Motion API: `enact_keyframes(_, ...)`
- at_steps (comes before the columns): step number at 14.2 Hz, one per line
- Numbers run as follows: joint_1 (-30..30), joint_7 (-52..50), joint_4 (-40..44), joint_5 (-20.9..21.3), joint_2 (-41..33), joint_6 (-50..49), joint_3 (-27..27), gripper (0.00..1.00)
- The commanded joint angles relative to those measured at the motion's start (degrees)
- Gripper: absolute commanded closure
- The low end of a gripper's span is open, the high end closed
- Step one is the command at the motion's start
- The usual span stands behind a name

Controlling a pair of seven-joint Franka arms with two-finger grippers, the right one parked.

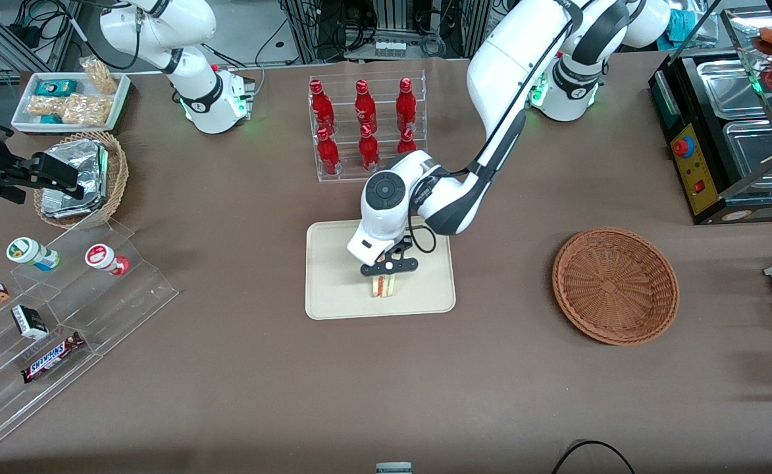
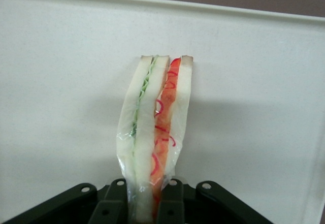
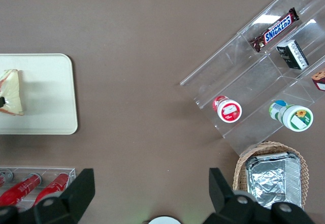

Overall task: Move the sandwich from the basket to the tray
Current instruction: 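Lower the sandwich onto the tray and open the left gripper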

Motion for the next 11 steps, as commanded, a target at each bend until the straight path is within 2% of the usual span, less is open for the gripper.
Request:
enact_keyframes(1, -0.6, -1.4, 2.1, -0.6, 1.5, 0.3, 0.0, 0.45)
enact_keyframes(2, -0.6, -1.4, 2.1, -0.5, 1.0, -0.2, 0.1, 0.0)
enact_keyframes(6, 0.1, -1.4, 1.9, 0.2, -3.1, -4.3, 0.4, 0.0)
enact_keyframes(11, 2.1, -1.9, 0.0, 0.0, -12.2, -19.1, 2.6, 0.0)
